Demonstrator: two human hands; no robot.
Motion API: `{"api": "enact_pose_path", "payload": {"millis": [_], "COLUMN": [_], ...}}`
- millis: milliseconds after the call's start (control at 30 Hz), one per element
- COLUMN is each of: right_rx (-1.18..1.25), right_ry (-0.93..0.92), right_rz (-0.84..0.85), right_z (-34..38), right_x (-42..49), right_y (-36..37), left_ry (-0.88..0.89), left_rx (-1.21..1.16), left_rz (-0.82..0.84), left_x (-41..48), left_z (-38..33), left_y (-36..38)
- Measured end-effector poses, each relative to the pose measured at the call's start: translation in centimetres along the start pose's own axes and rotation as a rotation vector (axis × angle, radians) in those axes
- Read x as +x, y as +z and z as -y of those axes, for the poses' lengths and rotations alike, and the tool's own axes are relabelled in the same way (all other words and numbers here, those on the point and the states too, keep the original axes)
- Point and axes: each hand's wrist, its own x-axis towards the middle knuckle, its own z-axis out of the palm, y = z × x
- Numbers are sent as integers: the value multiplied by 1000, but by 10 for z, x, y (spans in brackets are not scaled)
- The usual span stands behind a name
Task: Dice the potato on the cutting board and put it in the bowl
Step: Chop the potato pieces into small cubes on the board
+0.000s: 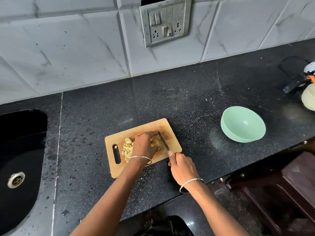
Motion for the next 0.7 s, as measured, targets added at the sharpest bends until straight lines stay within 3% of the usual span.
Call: {"api": "enact_pose_path", "payload": {"millis": [367,700], "right_rx": [-35,-89], "right_ry": [-2,26], "right_rz": [67,85], "right_z": [8,20], "right_x": [-3,5], "right_y": [-10,-10], "left_ry": [-46,49], "left_rx": [-63,-7], "left_rz": [-81,-125], "left_x": [-6,-7], "left_z": [3,8], "left_y": [2,6]}}
